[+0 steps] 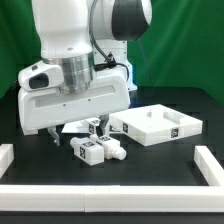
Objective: Assemble one leg
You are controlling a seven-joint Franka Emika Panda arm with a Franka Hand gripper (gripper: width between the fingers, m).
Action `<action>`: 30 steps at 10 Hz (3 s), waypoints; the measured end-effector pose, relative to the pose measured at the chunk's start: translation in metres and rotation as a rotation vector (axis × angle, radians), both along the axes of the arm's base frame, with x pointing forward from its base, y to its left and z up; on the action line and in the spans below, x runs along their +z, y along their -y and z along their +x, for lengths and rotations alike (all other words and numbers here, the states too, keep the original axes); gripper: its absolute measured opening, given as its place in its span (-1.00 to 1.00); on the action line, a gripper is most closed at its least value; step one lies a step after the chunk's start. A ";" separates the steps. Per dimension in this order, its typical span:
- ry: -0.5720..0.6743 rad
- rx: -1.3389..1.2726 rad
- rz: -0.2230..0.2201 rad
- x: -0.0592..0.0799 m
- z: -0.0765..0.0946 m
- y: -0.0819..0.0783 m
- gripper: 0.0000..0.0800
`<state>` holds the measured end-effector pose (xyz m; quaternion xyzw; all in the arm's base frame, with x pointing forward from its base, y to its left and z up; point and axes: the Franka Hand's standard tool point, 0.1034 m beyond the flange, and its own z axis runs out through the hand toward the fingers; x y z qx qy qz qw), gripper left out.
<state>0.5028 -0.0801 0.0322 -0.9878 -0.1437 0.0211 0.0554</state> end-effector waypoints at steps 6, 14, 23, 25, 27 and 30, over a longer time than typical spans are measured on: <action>0.036 0.039 -0.007 -0.013 0.005 0.008 0.62; 0.028 0.056 -0.005 -0.018 0.002 0.010 0.06; 0.006 0.065 -0.042 -0.014 -0.055 0.066 -0.29; 0.007 0.076 -0.042 -0.018 -0.062 0.088 -0.29; 0.020 0.073 -0.045 -0.013 -0.052 0.105 -0.29; 0.032 0.090 -0.051 -0.017 -0.036 0.109 -0.29</action>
Offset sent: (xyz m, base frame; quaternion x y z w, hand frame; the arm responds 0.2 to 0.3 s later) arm -0.0007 0.0108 -0.0149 -0.0071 0.0267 -0.0020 0.9996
